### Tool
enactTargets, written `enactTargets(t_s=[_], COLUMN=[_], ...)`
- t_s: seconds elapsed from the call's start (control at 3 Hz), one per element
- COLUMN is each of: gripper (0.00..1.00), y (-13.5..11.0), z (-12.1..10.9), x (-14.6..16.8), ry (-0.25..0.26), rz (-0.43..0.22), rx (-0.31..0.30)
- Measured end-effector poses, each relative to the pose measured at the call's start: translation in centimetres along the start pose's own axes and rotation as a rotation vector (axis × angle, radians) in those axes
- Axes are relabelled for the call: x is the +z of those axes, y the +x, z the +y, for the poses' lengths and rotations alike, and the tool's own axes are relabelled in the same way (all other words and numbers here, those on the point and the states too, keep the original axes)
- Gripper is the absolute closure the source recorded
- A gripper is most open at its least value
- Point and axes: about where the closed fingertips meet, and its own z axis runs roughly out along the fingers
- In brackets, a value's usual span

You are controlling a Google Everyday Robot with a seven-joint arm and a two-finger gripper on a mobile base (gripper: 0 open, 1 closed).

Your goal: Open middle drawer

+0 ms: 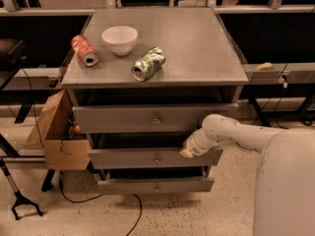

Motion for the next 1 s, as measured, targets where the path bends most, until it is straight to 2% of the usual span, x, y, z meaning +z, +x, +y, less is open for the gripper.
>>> enactTargets(t_s=[0.33, 0.67, 1.0], gripper=[0.11, 0.00, 0.00], y=[-0.05, -0.05, -0.05], z=[-0.08, -0.08, -0.08], x=[0.01, 0.01, 0.01], ry=[0.000, 0.000, 0.000], rz=[0.000, 0.000, 0.000], rx=[0.000, 0.000, 0.000])
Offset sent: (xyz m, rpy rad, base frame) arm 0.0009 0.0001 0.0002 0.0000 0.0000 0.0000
